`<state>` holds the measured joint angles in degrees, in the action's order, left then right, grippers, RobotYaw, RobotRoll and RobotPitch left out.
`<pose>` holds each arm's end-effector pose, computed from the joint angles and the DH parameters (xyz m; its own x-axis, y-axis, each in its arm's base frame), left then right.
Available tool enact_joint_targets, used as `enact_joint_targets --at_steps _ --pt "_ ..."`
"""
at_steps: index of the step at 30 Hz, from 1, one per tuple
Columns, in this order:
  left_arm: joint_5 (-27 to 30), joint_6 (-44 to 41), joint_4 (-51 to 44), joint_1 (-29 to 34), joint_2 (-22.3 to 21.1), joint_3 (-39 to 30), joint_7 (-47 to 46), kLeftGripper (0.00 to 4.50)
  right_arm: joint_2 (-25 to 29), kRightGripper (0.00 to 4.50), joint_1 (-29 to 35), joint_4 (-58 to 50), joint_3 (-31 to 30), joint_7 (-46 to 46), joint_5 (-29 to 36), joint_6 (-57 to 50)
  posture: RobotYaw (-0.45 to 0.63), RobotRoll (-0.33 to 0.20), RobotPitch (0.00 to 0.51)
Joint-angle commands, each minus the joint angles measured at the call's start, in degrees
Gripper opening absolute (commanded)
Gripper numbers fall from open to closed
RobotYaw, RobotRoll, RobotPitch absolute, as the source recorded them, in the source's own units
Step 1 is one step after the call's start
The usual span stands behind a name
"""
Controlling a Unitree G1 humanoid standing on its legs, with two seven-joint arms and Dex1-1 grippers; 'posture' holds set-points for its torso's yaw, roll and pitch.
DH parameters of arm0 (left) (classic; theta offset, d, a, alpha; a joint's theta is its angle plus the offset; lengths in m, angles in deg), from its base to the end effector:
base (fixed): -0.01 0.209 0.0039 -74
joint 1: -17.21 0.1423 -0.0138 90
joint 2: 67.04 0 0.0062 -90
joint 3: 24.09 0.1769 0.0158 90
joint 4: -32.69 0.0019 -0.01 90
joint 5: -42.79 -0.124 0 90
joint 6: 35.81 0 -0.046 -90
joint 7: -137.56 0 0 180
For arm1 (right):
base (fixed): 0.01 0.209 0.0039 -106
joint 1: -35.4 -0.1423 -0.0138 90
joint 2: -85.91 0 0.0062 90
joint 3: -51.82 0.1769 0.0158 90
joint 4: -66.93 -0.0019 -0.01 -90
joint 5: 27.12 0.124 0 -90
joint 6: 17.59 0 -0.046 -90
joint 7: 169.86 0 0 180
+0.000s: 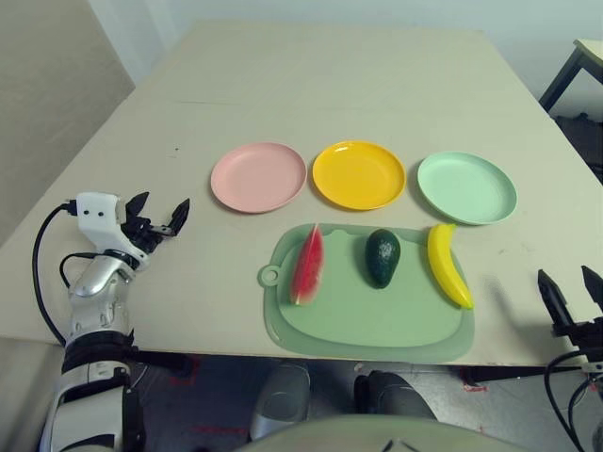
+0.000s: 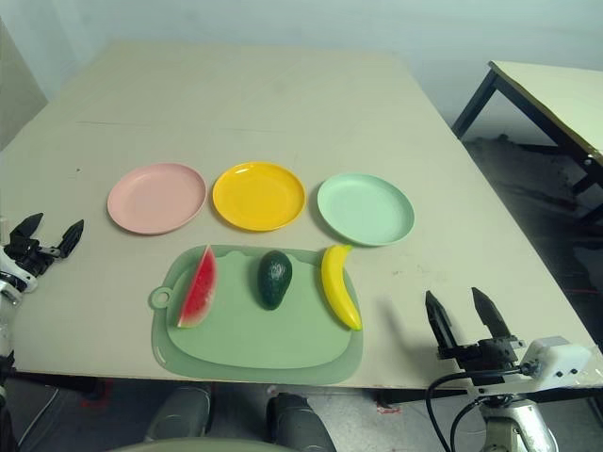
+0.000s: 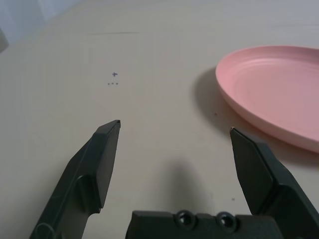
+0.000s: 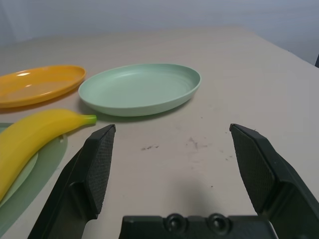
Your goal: Place the fruits into color-matched plates.
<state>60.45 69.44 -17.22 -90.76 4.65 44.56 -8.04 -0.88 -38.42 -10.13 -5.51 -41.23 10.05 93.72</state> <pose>0.2123 0.3390 0.0885 0.9969 -0.0670 0.0408 0.0596 0.9851 0.1611 0.0818 -0.3254 0.0425 0.9685 0.1173 0.2198 -0.1277 0.9913 0.0333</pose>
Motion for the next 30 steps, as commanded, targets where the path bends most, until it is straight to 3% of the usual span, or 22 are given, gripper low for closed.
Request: enact_joint_targets --at_steps 1,11,17,21,25,30 --pt "-1.6 0.7 1.7 -0.7 0.3 1.3 0.3 4.48 -0.1 4.5 0.3 0.0 -0.1 0.1 -0.3 0.2 0.3 0.0 0.09" --pt "-0.9 0.8 1.0 -0.4 -0.8 0.4 0.9 4.48 0.6 4.5 1.0 -0.2 1.0 -0.2 0.6 -0.2 0.31 0.0 0.102" --pt "1.3 0.9 -1.5 1.2 -1.0 -0.3 4.4 4.48 1.1 4.5 4.5 -6.2 0.5 0.1 1.6 -3.2 0.3 0.0 0.105" --pt "5.7 -0.5 -4.8 2.1 -2.6 -1.3 12.6 4.48 2.0 4.5 8.8 -11.5 0.1 0.6 1.1 -5.9 0.28 0.0 0.109" --pt "17.0 -11.2 -15.2 4.7 -5.8 -1.9 28.7 4.48 3.1 4.5 13.7 -17.3 -0.5 1.3 -0.6 -8.4 0.26 0.0 0.115" --pt "16.7 -16.4 -20.4 4.8 -11.9 1.7 39.2 4.48 9.9 4.5 16.8 -24.8 -2.3 3.6 -8.0 -14.0 0.22 0.0 0.122"
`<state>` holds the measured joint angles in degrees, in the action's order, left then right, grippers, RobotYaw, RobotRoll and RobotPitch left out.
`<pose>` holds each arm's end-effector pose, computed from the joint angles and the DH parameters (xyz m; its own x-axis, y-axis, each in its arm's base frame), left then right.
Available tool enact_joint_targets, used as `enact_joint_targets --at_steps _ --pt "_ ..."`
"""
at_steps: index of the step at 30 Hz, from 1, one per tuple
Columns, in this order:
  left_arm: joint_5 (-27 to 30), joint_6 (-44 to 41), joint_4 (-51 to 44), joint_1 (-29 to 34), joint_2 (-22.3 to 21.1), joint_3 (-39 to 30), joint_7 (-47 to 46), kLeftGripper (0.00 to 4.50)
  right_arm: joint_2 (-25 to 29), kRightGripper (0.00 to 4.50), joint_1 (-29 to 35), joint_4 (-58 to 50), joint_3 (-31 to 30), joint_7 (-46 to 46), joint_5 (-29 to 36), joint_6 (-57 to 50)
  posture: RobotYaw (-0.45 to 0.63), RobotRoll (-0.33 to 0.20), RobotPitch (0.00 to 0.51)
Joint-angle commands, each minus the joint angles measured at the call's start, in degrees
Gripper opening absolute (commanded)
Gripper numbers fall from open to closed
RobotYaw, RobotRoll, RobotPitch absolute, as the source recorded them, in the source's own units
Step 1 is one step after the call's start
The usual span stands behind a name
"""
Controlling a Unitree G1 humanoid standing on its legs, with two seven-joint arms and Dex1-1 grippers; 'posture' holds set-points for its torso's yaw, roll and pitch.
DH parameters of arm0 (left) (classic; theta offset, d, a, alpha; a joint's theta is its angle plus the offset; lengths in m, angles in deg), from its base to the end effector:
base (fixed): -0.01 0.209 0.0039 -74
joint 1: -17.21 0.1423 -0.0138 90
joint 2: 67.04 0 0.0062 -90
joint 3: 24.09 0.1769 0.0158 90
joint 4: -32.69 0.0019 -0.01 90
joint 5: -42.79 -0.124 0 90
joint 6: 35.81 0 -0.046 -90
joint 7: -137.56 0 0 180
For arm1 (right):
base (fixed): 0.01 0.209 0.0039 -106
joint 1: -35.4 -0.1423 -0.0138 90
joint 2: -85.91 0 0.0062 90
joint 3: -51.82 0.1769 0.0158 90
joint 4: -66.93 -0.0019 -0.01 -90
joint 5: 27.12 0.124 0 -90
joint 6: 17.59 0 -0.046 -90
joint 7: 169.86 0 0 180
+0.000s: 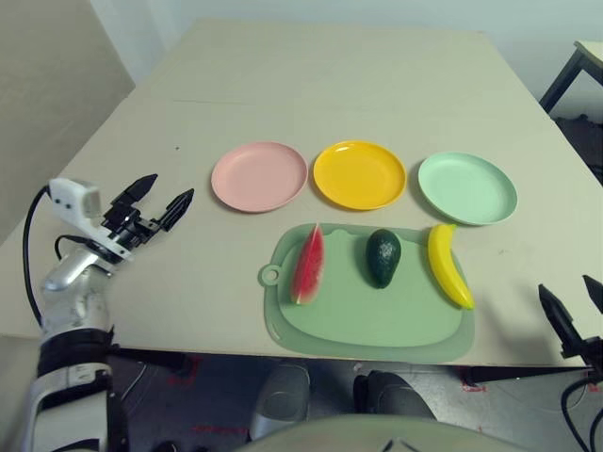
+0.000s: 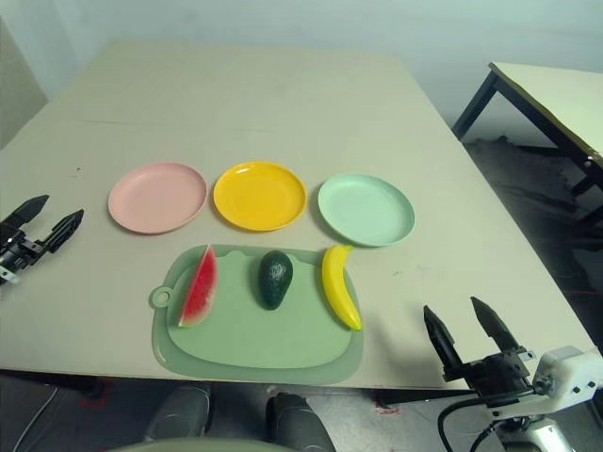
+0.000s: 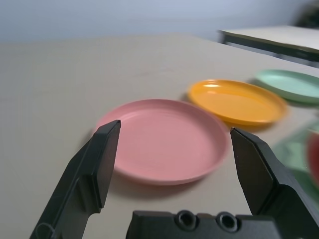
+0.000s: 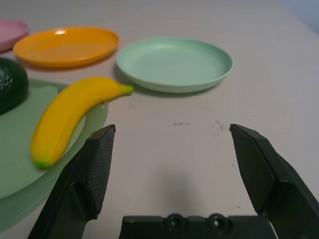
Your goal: Place the fruits into color-matched plates.
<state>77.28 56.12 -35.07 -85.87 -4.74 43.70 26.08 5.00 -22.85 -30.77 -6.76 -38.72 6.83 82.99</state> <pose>0.2015 0.3544 0.1441 0.7491 -0.6571 0.0842 0.6384 0.7500 0.1732 0.0545 -0.3208 0.0825 0.9598 0.2806 -0.0046 -0.2798 0.9557 -0.0914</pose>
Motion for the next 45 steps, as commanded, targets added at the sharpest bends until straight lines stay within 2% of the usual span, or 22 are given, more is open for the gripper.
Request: enact_joint_targets --at_steps 1,6,8,11,16,18,21,24,27,31,37,45 --pt "-0.4 -3.8 -3.1 -0.4 -3.0 3.1 5.8 4.48 5.4 4.5 1.5 -4.6 -1.0 1.2 -6.0 -3.6 0.22 0.0 0.121" --pt "-1.2 -6.3 -3.7 -2.3 -4.5 5.4 9.8 4.48 14.0 4.5 2.1 -10.3 -0.3 -1.0 -10.8 -4.4 0.18 0.0 0.117" --pt "-3.6 -4.7 -2.0 -3.4 -4.5 7.2 11.0 4.48 19.7 4.5 1.6 -14.3 -2.4 -5.2 -14.7 -2.1 0.16 0.0 0.111" --pt "-5.4 -2.9 0.0 -5.0 -3.7 8.4 11.7 4.48 26.7 4.5 -0.9 -17.6 -3.9 -8.8 -15.7 -4.4 0.17 0.0 0.1" --pt "-6.9 -0.9 0.5 -5.3 -2.8 9.4 12.4 4.48 43.2 4.5 -4.8 -16.4 -5.3 -21.3 -18.7 -6.8 0.17 0.0 0.092" --pt "-7.3 -0.8 0.2 -4.5 -3.0 10.0 13.3 4.48 48.5 4.5 -9.5 -12.6 -8.8 -23.6 -21.7 -4.5 0.16 0.0 0.092" --pt "-8.0 -0.6 -0.2 -4.0 -3.4 11.3 15.1 4.48 52.8 4.5 -20.8 -7.2 -17.8 -25.3 -26.2 -0.6 0.18 0.0 0.094" --pt "-7.2 -2.6 -2.2 -3.5 -3.7 11.8 16.5 4.48 52.4 4.5 -32.2 -2.1 -26.5 -27.6 -30.8 4.2 0.2 0.0 0.097" --pt "-6.5 -5.2 -5.7 -1.6 -4.5 12.7 18.3 4.48 46.9 4.5 -48.5 5.8 -36.5 -30.2 -37.1 9.9 0.22 0.0 0.098" --pt "-5.9 -7.3 -9.0 0.5 -4.9 12.0 17.6 4.48 39.5 4.5 -62.4 15.4 -44.2 -32.0 -41.5 18.5 0.25 0.0 0.101" --pt "-5.4 -8.5 -12.5 3.5 -5.4 11.5 16.3 4.48 33.9 4.5 -69.6 23.2 -50.2 -34.1 -42.4 27.9 0.27 0.0 0.104" --pt "-6.0 -8.5 -12.4 3.7 -5.7 11.6 15.2 4.48 31.2 4.5 -71.3 25.7 -54.6 -37.9 -40.3 32.9 0.29 0.0 0.103"
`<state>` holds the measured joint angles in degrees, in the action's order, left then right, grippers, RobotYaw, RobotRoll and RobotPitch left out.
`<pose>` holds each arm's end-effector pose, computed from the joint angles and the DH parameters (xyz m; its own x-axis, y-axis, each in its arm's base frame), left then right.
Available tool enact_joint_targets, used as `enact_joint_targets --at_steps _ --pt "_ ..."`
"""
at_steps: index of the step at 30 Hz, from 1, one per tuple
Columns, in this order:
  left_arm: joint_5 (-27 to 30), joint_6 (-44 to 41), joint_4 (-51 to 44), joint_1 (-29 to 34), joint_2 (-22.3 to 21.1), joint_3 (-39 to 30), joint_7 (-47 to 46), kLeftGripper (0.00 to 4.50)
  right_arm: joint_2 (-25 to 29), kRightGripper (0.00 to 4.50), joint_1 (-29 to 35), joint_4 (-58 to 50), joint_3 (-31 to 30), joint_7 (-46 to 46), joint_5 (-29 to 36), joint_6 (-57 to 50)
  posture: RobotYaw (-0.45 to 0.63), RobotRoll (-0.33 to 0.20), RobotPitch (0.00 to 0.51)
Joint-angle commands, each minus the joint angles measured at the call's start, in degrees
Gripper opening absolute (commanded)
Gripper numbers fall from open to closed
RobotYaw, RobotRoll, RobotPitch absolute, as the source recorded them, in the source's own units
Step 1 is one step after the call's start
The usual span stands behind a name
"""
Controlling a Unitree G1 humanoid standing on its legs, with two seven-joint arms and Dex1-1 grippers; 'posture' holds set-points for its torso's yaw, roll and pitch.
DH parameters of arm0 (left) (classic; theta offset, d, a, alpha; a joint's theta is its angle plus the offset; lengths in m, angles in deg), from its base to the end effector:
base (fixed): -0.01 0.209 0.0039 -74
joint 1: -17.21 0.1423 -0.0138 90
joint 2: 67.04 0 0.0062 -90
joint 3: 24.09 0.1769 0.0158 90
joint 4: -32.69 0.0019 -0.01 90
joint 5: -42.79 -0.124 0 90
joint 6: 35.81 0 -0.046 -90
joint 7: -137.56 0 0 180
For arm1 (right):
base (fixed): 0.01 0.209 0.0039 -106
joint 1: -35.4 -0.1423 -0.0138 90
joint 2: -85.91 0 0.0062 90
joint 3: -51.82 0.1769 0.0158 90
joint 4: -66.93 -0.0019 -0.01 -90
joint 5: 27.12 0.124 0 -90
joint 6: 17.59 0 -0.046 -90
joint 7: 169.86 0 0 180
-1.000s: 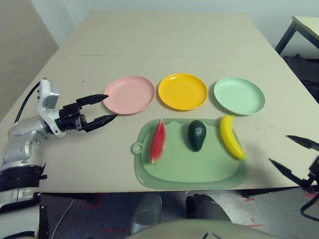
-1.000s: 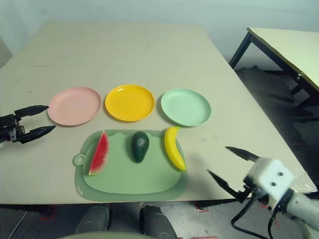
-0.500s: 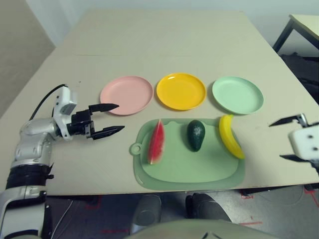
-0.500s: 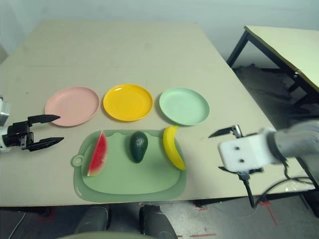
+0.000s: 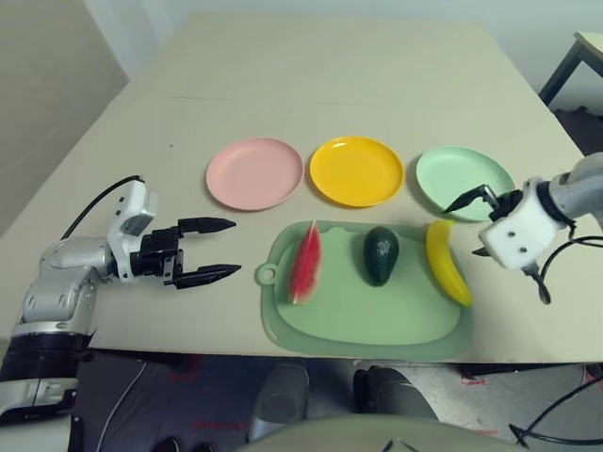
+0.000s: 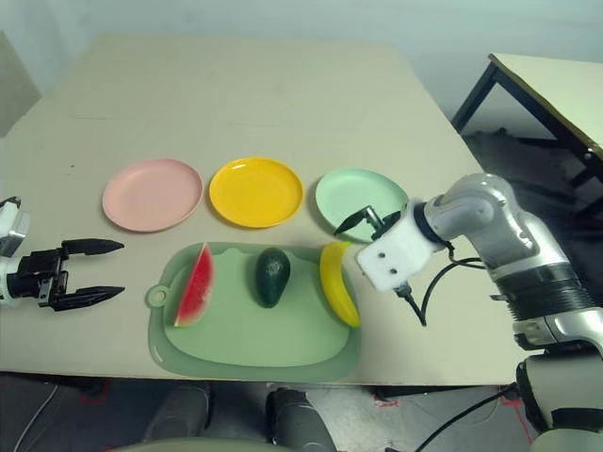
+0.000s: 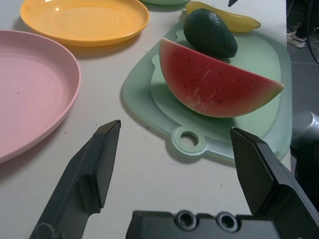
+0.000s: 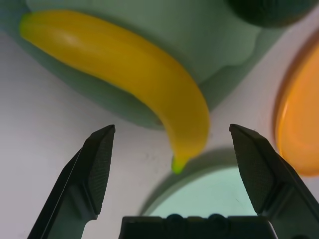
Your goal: Place the fruits into color-matched plates.
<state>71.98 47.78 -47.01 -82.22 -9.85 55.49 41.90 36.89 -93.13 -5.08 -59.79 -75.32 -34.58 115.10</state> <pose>0.2083 0.3237 0.1481 0.3433 -0.8991 -0.2716 0.9392 0.3314 0.0899 0.2582 -0.2409 0.2122 0.1616 0.4180 -0.8940 -0.5990 -0.6784 -0.4255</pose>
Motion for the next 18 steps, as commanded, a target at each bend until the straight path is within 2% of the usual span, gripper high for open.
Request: enact_joint_targets --at_steps 1,10,16,18 --pt "-0.9 -0.1 -0.3 -0.1 -0.7 0.1 -0.7 4.48 -1.1 4.5 -1.2 0.0 -1.9 -1.6 1.0 0.9 0.29 0.0 0.103" --pt "-1.8 0.9 -0.8 -2.9 0.2 2.0 -0.8 4.48 -2.2 4.5 0.2 0.9 -5.1 -2.6 -1.6 0.2 0.29 0.0 0.106" --pt "-2.7 2.1 -0.7 -4.8 0.7 3.5 -0.4 4.48 -1.7 4.5 2.3 -0.7 -5.4 -2.7 -3.7 -6.3 0.29 0.0 0.111" --pt "-3.0 2.3 -0.6 -5.2 0.8 4.0 -0.3 4.5 -1.9 4.2 2.8 -2.0 -5.2 -2.5 -4.4 -9.6 0.28 0.0 0.112"
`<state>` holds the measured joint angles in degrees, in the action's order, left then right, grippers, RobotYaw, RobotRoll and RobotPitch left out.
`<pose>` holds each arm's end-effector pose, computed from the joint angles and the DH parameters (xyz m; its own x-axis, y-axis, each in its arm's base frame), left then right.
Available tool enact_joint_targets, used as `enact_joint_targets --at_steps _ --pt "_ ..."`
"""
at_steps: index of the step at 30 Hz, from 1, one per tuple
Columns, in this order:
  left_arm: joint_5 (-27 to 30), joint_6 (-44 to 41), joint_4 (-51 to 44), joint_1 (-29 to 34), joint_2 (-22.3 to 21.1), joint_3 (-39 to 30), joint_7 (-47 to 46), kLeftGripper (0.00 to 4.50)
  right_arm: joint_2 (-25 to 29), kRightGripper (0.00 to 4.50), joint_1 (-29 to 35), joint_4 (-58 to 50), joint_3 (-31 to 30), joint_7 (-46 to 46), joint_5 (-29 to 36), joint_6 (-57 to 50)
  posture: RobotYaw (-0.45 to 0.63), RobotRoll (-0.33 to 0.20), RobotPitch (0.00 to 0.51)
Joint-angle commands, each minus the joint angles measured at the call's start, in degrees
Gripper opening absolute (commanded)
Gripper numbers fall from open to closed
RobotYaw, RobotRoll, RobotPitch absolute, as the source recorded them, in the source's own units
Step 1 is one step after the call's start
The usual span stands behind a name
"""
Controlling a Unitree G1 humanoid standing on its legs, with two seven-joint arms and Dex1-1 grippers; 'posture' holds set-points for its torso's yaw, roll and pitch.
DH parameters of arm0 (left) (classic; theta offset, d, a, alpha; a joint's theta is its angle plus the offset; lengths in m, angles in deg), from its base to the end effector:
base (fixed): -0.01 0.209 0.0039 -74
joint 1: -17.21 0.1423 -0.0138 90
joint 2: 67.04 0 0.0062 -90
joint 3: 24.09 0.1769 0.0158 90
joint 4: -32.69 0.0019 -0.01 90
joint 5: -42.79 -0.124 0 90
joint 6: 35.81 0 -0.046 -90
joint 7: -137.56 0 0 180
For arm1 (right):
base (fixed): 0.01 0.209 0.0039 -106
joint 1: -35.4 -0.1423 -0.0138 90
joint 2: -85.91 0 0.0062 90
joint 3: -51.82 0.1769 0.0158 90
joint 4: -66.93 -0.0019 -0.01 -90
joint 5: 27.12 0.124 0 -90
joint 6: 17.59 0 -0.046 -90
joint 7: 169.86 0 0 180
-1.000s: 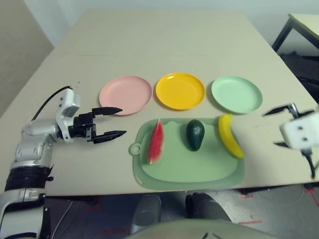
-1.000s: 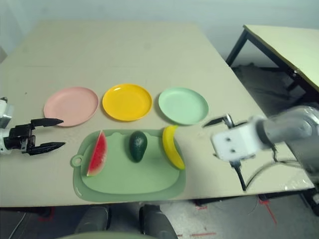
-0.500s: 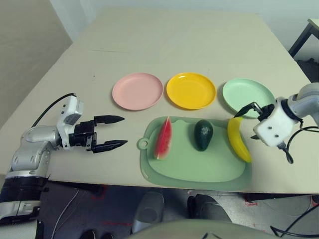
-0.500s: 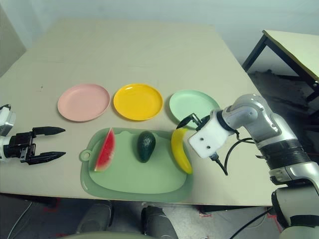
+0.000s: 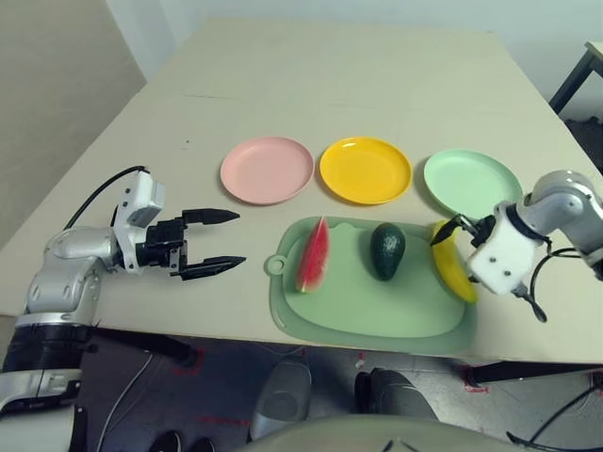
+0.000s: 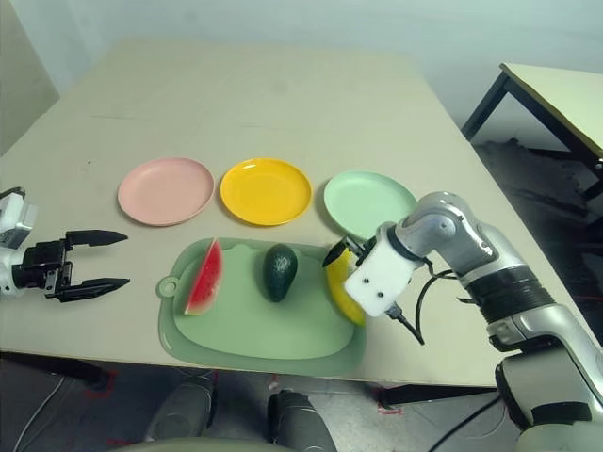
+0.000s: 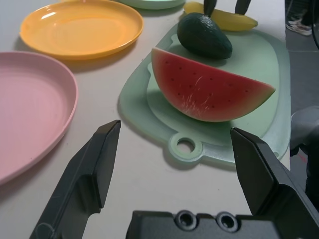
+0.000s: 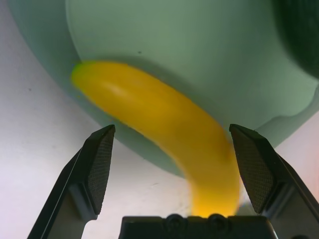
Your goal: Place the fruits into color-matched plates.
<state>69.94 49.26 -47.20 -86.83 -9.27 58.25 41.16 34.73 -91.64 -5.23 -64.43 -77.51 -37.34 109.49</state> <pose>0.2222 0.3114 0.1581 0.3198 -0.9034 -0.2855 0.9452 0.2831 0.1629 0.2620 -0.2315 0.1870 0.0449 0.3417 -0.9387 -0.6777 -0.6800 -0.2799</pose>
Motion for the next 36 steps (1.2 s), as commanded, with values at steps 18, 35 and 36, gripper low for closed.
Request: enact_joint_targets --at_steps 18,35,36 --pt "-1.0 0.6 2.1 -4.9 0.8 2.0 -0.2 4.5 3.6 1.67 -4.5 -17.2 1.4 -4.9 8.2 -24.3 0.25 0.0 0.113" --pt "-11.6 -4.6 4.9 -15.1 11.0 4.9 -26.4 4.5 -32.6 1.67 -40.7 46.6 -3.2 29.3 -14.3 -12.9 0.28 0.0 0.131" --pt "-11.8 -5.5 4.3 -15.5 11.9 5.0 -27.9 4.5 -34.1 1.67 -40.9 49.1 -3.6 31.3 -15.3 -13.2 0.29 0.0 0.133"
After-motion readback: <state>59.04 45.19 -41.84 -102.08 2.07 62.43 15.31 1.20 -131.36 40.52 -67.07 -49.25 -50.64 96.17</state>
